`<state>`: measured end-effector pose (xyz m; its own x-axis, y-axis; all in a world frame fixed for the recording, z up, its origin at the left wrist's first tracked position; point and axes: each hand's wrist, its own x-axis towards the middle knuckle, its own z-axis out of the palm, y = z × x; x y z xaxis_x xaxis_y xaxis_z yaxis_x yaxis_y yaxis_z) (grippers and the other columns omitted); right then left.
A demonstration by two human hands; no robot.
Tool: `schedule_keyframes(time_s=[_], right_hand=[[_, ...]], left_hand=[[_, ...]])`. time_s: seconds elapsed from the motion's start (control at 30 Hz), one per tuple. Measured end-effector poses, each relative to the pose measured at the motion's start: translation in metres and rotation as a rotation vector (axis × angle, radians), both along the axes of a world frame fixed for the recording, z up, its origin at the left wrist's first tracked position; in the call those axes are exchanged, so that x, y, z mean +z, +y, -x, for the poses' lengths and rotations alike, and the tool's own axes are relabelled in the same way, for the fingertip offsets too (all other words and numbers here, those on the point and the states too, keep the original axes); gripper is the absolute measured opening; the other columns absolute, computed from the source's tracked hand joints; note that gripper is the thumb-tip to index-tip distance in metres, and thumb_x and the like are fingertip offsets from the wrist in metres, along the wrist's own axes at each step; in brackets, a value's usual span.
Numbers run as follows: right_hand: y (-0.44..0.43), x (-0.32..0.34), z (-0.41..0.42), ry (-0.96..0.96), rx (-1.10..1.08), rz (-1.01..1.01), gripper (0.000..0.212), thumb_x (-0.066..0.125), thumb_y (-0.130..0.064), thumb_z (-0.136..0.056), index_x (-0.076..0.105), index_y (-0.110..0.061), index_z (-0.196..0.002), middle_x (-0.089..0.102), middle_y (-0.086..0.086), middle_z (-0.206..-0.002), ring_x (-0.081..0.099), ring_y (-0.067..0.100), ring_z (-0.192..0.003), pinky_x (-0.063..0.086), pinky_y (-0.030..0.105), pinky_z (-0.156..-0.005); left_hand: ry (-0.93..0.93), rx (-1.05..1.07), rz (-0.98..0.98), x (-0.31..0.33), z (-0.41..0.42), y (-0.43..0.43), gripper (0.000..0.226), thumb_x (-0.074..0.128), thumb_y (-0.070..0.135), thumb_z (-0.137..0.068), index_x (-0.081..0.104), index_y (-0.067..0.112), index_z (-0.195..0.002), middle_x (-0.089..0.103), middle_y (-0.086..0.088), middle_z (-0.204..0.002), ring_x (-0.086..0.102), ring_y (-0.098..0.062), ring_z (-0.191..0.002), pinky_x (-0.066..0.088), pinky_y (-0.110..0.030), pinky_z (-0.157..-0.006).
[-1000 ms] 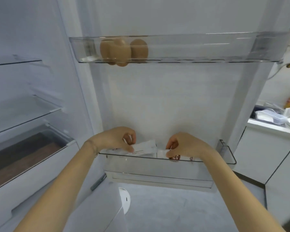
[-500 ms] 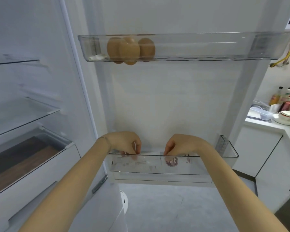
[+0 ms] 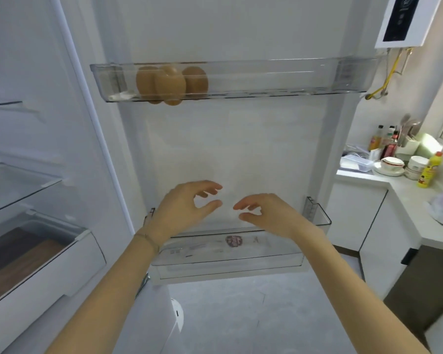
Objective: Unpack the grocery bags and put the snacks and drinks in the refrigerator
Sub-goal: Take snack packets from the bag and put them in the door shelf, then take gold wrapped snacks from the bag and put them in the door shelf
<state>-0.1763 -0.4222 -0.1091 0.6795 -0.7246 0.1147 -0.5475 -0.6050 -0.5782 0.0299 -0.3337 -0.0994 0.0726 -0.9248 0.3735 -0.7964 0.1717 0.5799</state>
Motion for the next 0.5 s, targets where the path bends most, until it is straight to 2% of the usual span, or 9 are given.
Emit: schedule_keyframes(time_s=[0.1, 0.2, 0.33, 0.5], right_hand=[[0.022, 0.008, 0.031, 0.004, -0.105, 0.208, 0.035, 0.055, -0.039, -0.095, 0.057, -0.035, -0.129, 0.055, -0.017, -0.134, 0.044, 0.006, -0.125, 0.036, 0.024, -0.102], [0.035, 0.012, 0.061, 0.041, -0.245, 0.37, 0.05, 0.055, -0.044, -0.093, 0.044, -0.035, -0.141, 0.046, -0.011, -0.144, 0.035, 0.013, -0.135, 0.03, 0.03, -0.108], [0.039, 0.007, 0.108, 0.098, -0.38, 0.398, 0.064, 0.051, -0.055, -0.091, 0.026, -0.039, -0.149, 0.03, -0.007, -0.155, 0.021, 0.017, -0.143, 0.02, 0.038, -0.115], [0.028, 0.0, 0.185, 0.166, -0.559, 0.413, 0.072, 0.047, -0.06, -0.091, 0.013, -0.042, -0.151, 0.019, -0.007, -0.159, 0.011, 0.018, -0.147, 0.013, 0.042, -0.117]], left_hand=[[-0.227, 0.053, 0.113, -0.001, 0.023, -0.005, 0.043, 0.062, 0.043, -0.09, 0.057, 0.03, -0.131, 0.061, 0.011, -0.125, 0.053, -0.011, -0.116, 0.038, -0.023, -0.097], [-0.336, 0.085, 0.221, -0.006, 0.049, -0.012, 0.054, 0.053, 0.052, -0.088, 0.057, 0.021, -0.132, 0.064, -0.002, -0.125, 0.058, -0.026, -0.114, 0.046, -0.038, -0.095], [-0.382, 0.028, 0.292, -0.011, 0.097, -0.025, 0.062, 0.042, 0.06, -0.085, 0.058, 0.021, -0.13, 0.065, 0.0, -0.122, 0.059, -0.024, -0.112, 0.046, -0.041, -0.097], [-0.419, -0.149, 0.365, -0.01, 0.185, -0.054, 0.056, 0.056, 0.055, -0.086, 0.056, 0.022, -0.132, 0.062, 0.003, -0.124, 0.057, -0.021, -0.114, 0.043, -0.039, -0.098]])
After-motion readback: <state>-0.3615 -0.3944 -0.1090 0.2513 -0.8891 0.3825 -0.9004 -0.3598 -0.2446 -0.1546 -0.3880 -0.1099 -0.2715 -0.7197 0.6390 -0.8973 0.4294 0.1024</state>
